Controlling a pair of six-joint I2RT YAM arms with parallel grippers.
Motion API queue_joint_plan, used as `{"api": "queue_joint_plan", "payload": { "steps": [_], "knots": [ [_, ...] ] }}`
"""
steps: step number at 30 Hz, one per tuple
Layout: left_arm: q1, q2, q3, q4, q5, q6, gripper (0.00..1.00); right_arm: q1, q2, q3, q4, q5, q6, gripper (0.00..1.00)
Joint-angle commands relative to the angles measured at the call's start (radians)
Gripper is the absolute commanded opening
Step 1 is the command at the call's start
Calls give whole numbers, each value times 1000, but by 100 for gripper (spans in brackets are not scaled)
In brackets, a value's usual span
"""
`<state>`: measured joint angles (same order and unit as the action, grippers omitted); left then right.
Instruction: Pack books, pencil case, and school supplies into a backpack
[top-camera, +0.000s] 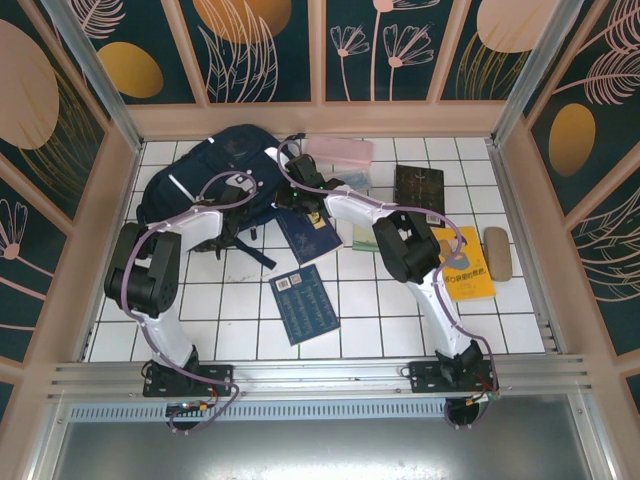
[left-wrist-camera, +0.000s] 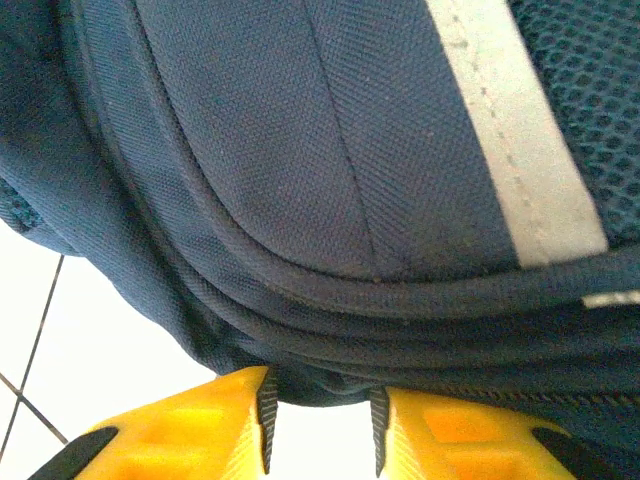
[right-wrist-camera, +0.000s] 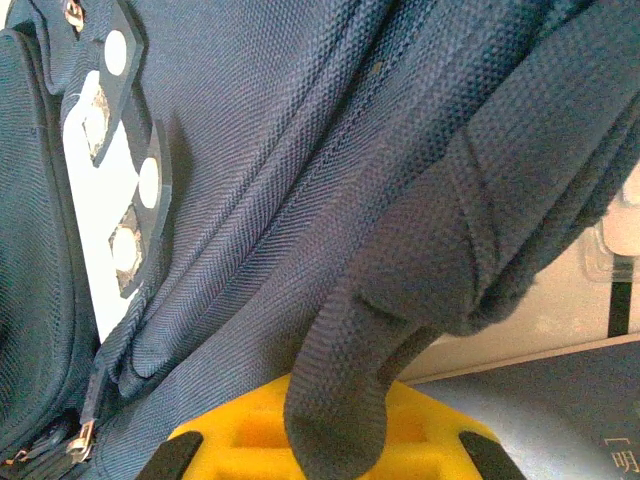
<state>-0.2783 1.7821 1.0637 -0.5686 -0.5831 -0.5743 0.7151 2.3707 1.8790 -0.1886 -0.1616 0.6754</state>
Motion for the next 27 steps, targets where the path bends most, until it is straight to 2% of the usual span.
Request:
{"api": "queue_joint_plan", "payload": {
  "steps": [1,7,11,20,27],
  "knots": [
    [-6,-125,-32,123,127,34,35,18,14,19,-95,-64,-35,0],
    [-65,-273,-145,242,300,38,35,24,1,12,-89,-80,-30,0],
    [-114,-274,-175,323,379,59,34,28,1,12,-89,-89,-25,0],
    [-119,-123,-118,315,358,76,31,30,-2,6,-89,-95,-26,0],
    [-119,-75,-72,320,337,83,32,30,-4,6,-92,-93,-30,0]
  ]
}}
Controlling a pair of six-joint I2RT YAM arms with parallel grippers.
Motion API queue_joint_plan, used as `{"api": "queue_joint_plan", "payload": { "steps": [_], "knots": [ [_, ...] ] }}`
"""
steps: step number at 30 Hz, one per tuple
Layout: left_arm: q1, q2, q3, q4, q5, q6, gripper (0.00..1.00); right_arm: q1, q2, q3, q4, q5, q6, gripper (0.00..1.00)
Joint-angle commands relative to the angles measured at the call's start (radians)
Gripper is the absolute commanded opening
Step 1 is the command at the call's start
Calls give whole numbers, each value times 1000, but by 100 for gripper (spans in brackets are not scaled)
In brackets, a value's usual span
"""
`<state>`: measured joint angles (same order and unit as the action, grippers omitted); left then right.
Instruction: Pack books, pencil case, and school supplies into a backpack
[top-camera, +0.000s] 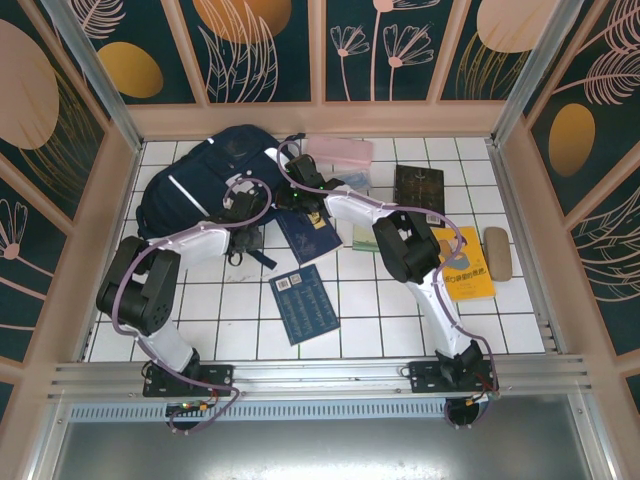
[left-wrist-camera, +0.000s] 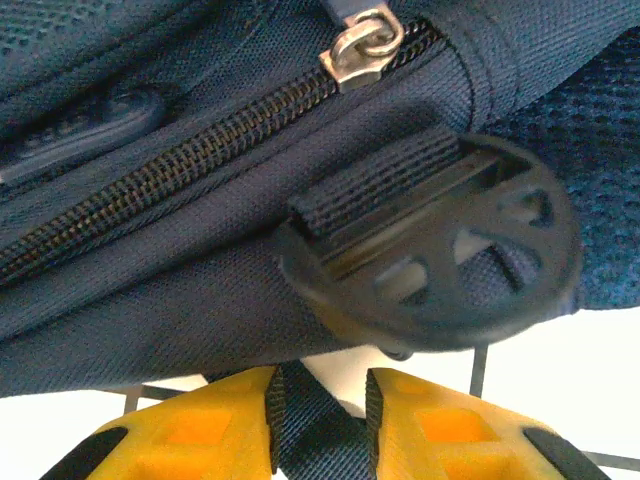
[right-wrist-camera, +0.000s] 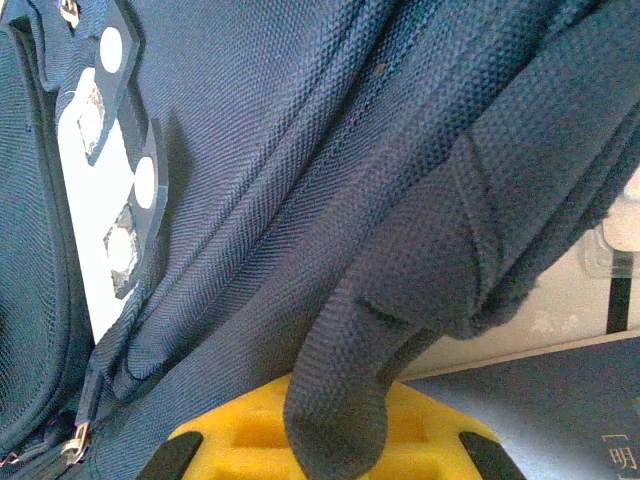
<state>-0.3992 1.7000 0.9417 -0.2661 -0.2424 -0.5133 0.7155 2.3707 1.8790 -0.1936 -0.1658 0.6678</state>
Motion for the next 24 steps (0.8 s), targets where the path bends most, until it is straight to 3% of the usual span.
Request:
{"api": "queue_joint_plan", "payload": {
  "steps": [1,19,24],
  "knots": [
    [2,9,57,20,1,24,33,28,-3,6,-87,-89,-22,0],
    [2,126,87,28,-11,44,32,30,-4,-3,-88,-93,-18,0],
    [2,154,87,31,0,57,36,33,-5,-3,-88,-93,-17,0]
  ]
}}
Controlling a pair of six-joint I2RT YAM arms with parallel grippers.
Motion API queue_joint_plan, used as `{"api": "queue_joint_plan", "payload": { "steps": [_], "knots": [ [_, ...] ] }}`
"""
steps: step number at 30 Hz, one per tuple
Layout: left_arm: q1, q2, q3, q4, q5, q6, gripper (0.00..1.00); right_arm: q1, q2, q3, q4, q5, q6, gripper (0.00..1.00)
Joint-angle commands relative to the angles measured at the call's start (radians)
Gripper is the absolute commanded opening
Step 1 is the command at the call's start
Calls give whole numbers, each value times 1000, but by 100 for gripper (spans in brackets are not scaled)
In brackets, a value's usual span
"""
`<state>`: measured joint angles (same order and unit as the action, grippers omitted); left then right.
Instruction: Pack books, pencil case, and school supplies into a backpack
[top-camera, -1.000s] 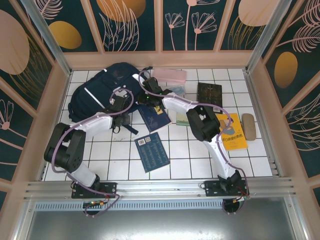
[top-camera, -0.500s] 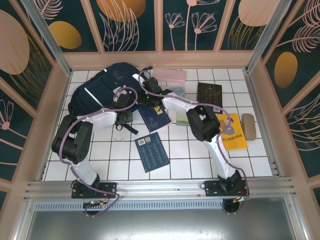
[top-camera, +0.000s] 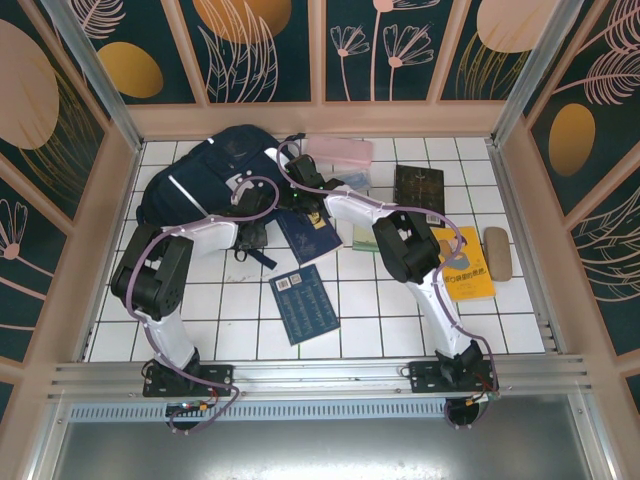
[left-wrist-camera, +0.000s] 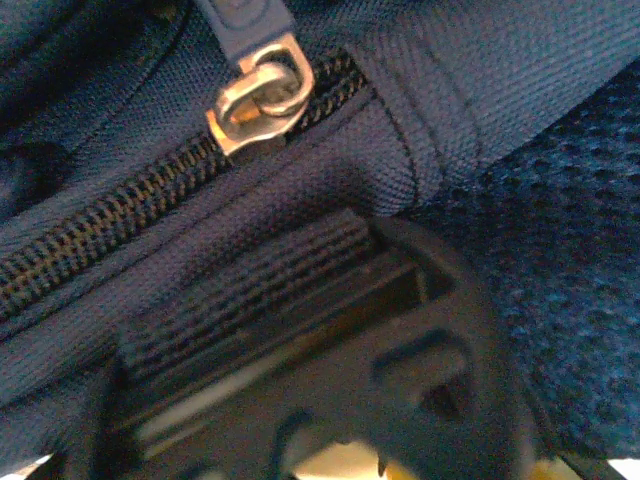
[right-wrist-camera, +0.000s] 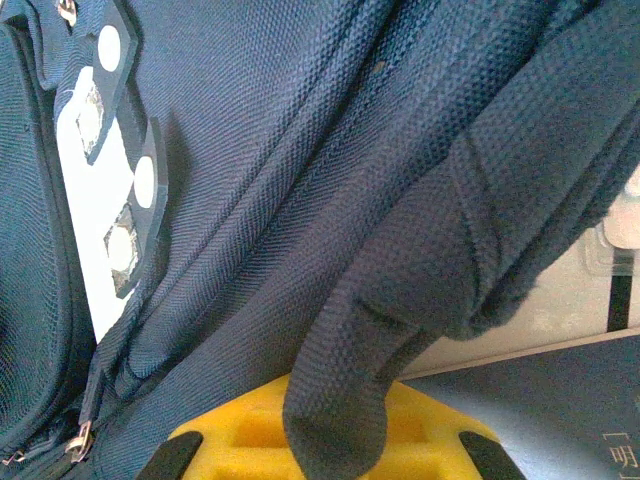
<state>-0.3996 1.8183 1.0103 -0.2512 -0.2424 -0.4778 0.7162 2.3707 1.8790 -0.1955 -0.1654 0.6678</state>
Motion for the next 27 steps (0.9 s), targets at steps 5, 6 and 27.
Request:
{"api": "queue_joint_plan", "payload": {
  "steps": [5,6,27],
  "knots": [
    [2,43,14,23,-15,27,26,35,-9,-7,-91,-88,-17,0],
    [2,42,14,22,-16,28,22,35,-11,-8,-90,-88,-17,0],
    [21,-211,-52,-246,-163,-162,0,14,-129,-49,-93,5,-22,0]
  ]
}}
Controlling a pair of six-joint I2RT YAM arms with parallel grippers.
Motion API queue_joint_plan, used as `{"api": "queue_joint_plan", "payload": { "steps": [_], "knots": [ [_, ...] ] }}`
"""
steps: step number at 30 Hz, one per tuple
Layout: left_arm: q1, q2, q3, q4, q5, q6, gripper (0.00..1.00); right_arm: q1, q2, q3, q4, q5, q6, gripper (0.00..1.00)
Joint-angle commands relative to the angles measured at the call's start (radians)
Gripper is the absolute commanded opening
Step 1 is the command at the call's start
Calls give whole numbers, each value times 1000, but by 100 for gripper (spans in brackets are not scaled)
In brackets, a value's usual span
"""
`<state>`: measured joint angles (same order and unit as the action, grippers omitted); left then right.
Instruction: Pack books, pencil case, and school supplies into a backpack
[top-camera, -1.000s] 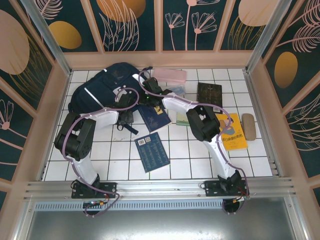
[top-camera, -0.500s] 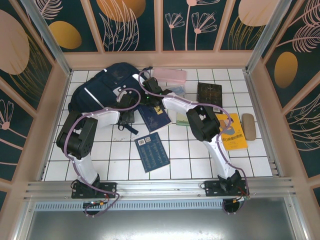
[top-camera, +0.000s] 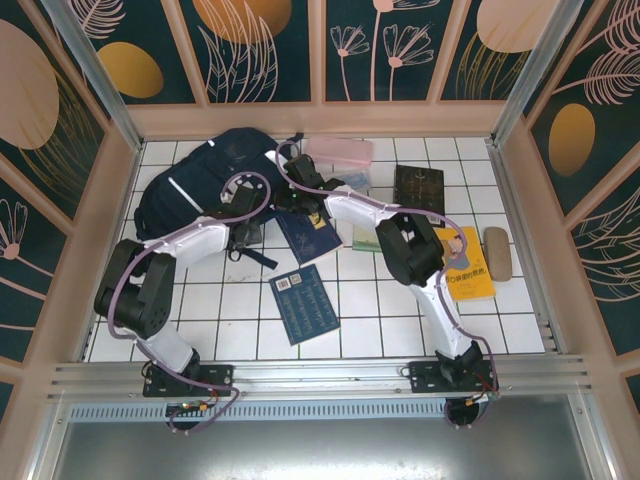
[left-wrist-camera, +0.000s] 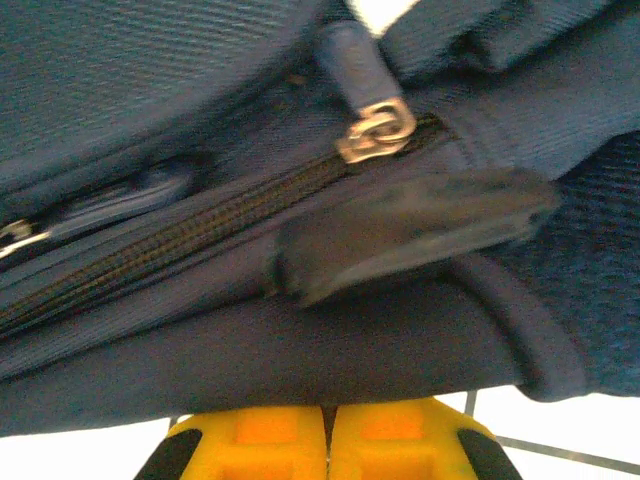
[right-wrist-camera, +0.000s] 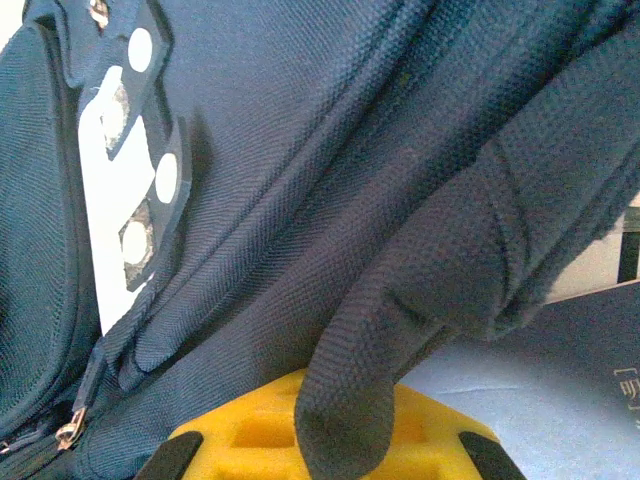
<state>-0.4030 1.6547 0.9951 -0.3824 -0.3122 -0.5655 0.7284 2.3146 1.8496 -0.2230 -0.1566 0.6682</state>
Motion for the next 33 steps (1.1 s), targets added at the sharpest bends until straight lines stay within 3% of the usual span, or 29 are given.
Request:
{"api": "queue_joint_plan", "payload": {
  "steps": [1,7,19,23,26,30,33],
  "knots": [
    [38,-67,-62,-126,-88,-86,0,-2,-77,-24,-67,3,-24,0],
    [122,-179,-181,-175,-69,-129,0,-40,-103,-46,-62,12,-25,0],
    [139,-288,-214,-307,-113,-173,0,-112,-110,6,-101,31,-77,0],
    [138,-344,-226,-253,3,-116,0,-143,-90,49,-124,20,-108,0],
    [138,-418,-248,-150,190,-40,0,-154,-65,95,-157,11,-122,0],
    [135,-442,-258,-63,392,-4,0,-155,-72,97,-177,20,-106,42],
    [126,-434,-255,-53,437,2,0,-146,-103,68,-196,28,-80,51]
  ]
}}
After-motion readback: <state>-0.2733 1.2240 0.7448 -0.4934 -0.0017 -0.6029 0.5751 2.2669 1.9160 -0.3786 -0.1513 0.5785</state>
